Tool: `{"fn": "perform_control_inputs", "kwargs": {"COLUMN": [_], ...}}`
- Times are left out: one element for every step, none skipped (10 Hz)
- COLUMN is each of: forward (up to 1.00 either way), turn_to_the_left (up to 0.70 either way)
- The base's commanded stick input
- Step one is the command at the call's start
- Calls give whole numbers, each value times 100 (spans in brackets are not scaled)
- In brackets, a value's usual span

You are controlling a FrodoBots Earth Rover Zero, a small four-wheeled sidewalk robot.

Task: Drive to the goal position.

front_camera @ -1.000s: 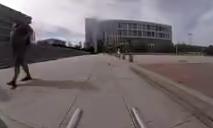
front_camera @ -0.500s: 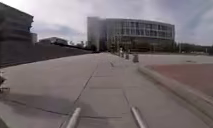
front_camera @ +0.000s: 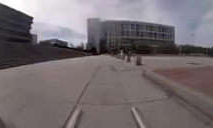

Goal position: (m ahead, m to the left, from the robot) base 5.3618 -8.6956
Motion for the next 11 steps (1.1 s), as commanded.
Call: {"fn": "perform_control_inputs", "kwargs": {"forward": [100,100,100,100,100,100,100,100,100,100,100], "turn_to_the_left": [-27,-27,-27,-22,0,0,0,-24,-27,-27,-27]}}
